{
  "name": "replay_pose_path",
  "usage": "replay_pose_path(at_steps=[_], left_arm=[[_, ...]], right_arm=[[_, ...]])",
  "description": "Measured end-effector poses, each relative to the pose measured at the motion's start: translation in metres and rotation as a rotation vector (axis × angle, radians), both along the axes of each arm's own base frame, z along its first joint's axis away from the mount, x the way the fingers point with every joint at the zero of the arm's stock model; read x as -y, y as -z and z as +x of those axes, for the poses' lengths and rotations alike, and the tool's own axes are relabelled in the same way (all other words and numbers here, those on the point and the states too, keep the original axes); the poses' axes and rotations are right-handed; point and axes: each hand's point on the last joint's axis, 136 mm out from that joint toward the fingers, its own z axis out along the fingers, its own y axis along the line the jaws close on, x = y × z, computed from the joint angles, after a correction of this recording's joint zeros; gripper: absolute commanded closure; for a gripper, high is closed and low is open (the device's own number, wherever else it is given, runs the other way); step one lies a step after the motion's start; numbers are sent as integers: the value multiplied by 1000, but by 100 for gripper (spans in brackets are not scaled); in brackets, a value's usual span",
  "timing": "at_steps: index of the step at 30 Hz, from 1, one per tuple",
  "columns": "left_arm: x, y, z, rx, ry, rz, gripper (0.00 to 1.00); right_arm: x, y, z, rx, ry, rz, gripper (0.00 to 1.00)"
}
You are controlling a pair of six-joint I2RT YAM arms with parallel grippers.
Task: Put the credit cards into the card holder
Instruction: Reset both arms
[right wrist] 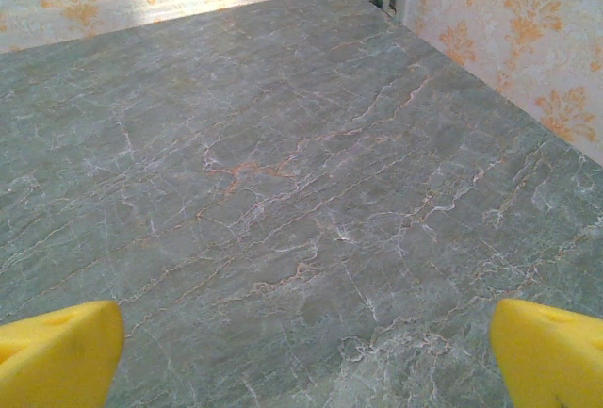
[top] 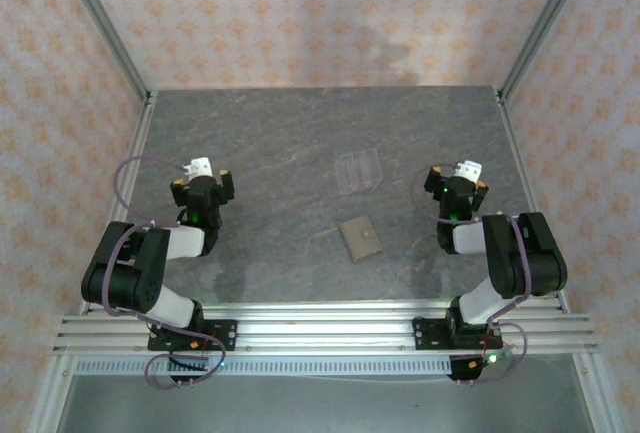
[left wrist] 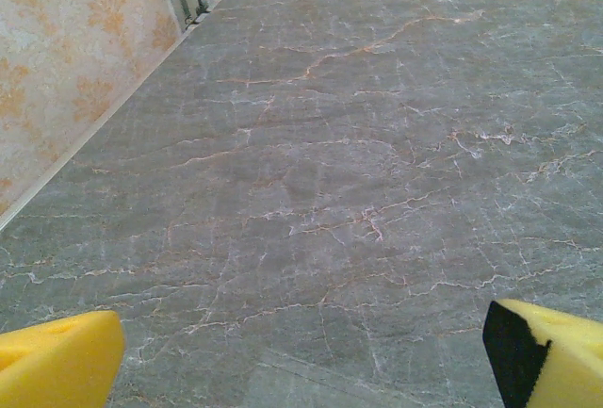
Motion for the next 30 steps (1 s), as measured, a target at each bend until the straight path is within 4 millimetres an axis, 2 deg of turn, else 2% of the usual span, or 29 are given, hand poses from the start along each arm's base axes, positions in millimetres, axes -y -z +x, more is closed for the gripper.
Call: replay_pose_path(at_steps=[25,30], left_arm=[[0,0,0,1,-3,-1,0],[-3,2,-6,11,-21,-4,0]], right_arm=[[0,0,0,0,0,0,1],[0,0,0,0,0,0,1]])
